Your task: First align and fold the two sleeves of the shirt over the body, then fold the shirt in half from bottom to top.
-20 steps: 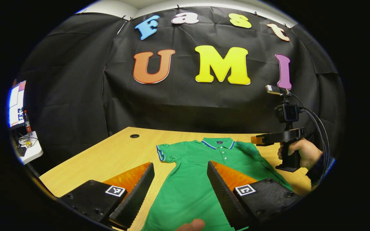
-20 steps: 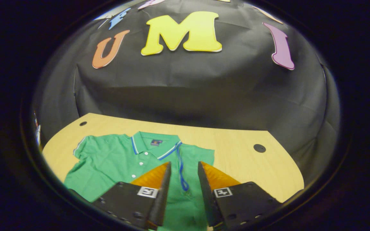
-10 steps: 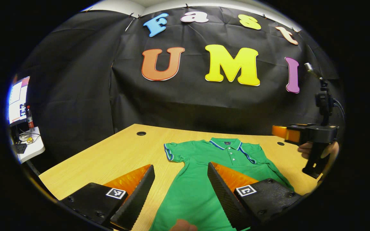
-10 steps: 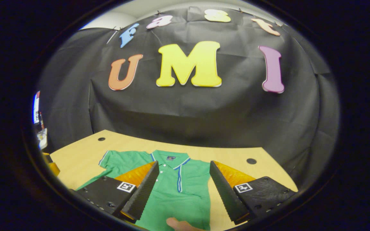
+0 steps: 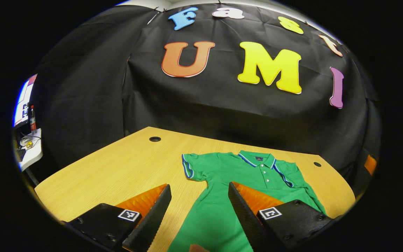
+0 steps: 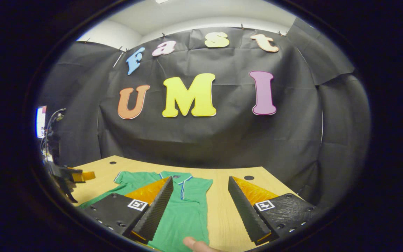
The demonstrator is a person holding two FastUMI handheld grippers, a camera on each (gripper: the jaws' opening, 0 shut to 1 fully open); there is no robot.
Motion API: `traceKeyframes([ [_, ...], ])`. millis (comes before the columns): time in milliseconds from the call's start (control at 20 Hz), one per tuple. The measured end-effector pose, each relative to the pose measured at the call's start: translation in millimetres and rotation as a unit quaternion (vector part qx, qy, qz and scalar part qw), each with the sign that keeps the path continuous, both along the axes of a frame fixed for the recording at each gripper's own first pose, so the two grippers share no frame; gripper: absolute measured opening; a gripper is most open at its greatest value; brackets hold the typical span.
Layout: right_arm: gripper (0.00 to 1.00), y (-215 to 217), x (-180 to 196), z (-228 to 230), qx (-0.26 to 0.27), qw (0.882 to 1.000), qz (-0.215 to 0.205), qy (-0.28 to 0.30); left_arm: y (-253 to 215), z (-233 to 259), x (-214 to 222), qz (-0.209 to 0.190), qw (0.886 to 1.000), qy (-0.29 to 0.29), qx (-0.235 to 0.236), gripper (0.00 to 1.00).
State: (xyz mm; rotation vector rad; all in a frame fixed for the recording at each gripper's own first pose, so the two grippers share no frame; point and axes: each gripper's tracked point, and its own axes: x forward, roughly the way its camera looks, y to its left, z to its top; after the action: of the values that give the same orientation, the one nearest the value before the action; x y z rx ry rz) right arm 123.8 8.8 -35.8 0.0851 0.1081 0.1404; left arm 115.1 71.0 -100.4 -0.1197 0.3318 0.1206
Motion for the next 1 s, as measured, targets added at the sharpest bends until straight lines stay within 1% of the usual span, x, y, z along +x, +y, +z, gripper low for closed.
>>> traceKeyframes([
  [100, 0.96, -9, 3, -2, 0.0, 1.0, -0.001, -0.015, 3, 7, 30, 0.003, 1.0, 0.008, 0.003, 1.0],
  [200, 0.95, -12, 5, -16, 0.003, 1.0, 0.007, -0.012, 10, 9, 64, 0.005, 1.0, 0.01, 0.006, 1.0],
  [250, 0.95, -10, 8, -22, 0.007, 1.0, 0.019, -0.01, 22, 7, 80, 0.021, 1.0, 0.017, 0.007, 1.0],
  [300, 0.96, -8, 10, -28, 0.01, 1.0, 0.029, -0.003, 29, -1, 95, 0.025, 0.999, 0.034, 0.005, 1.0],
  [350, 0.95, -6, 14, -33, 0.015, 0.999, 0.04, 0.002, 35, -10, 108, 0.029, 0.998, 0.05, 0.001, 1.0],
  [450, 0.96, -4, 13, -46, 0.022, 0.998, 0.05, 0.028, 44, -33, 134, 0.032, 0.995, 0.09, -0.013, 1.0],
  [550, 0.96, -4, 12, -41, 0.018, 0.998, 0.055, 0.021, 54, -54, 154, 0.037, 0.992, 0.117, -0.033, 1.0],
  [600, 0.95, -4, 11, -37, 0.014, 0.998, 0.054, 0.012, 59, -64, 160, 0.045, 0.99, 0.13, -0.035, 1.0],
  [700, 0.95, -6, 10, -34, 0.001, 0.999, 0.049, -0.002, 61, -86, 166, 0.039, 0.986, 0.159, -0.041, 1.0],
  [750, 0.95, -6, 9, -36, -0.003, 0.999, 0.047, -0.005, 58, -92, 168, 0.037, 0.985, 0.165, -0.042, 1.0],
  [800, 0.95, -5, 8, -37, -0.002, 0.999, 0.049, -0.002, 59, -97, 172, 0.043, 0.985, 0.166, -0.037, 0.94],
  [850, 0.95, -2, 8, -39, 0.003, 0.999, 0.053, 0.004, 62, -102, 174, 0.051, 0.984, 0.166, -0.035, 0.92],
  [900, 0.95, 0, 7, -41, 0.009, 0.998, 0.059, 0.011, 65, -102, 177, 0.061, 0.985, 0.162, -0.027, 0.83],
  [950, 0.95, 0, 8, -43, 0.014, 0.998, 0.061, 0.017, 65, -103, 180, 0.065, 0.985, 0.155, -0.026, 0.8],
  [1000, 0.95, -3, 9, -44, 0.016, 0.998, 0.057, 0.022, 65, -102, 182, 0.067, 0.986, 0.153, -0.024, 0.71],
])
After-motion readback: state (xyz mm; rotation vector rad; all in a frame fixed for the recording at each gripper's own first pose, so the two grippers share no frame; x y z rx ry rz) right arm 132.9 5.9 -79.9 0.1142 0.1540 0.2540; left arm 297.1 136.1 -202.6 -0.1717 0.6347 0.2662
